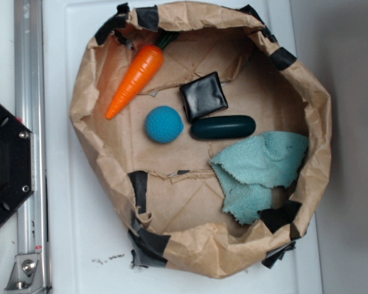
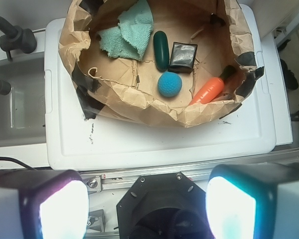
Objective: Grab the black box.
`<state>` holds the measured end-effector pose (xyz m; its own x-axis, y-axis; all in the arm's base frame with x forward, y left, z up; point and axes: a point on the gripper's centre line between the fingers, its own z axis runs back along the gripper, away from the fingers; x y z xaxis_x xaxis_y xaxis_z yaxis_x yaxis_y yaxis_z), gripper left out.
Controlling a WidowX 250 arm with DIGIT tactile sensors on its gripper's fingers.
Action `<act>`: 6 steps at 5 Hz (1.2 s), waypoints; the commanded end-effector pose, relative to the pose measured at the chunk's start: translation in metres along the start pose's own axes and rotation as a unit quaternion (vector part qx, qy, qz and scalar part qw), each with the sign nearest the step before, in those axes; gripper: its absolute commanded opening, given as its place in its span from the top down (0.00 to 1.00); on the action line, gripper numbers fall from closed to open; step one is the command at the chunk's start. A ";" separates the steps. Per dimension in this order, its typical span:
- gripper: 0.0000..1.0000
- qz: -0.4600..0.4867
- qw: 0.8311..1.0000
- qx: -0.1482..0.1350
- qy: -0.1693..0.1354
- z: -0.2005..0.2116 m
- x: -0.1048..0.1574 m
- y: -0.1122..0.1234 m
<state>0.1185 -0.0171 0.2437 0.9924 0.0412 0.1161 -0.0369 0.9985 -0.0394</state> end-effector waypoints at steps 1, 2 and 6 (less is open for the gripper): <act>0.00 0.000 1.000 0.000 0.000 0.000 0.000 0.000; 0.00 0.024 0.999 0.034 0.018 -0.054 0.038 0.016; 0.00 0.141 0.986 0.084 -0.011 -0.190 0.109 0.086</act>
<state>0.2367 0.0544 0.0506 0.9507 0.2975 0.0873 -0.3054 0.9471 0.0987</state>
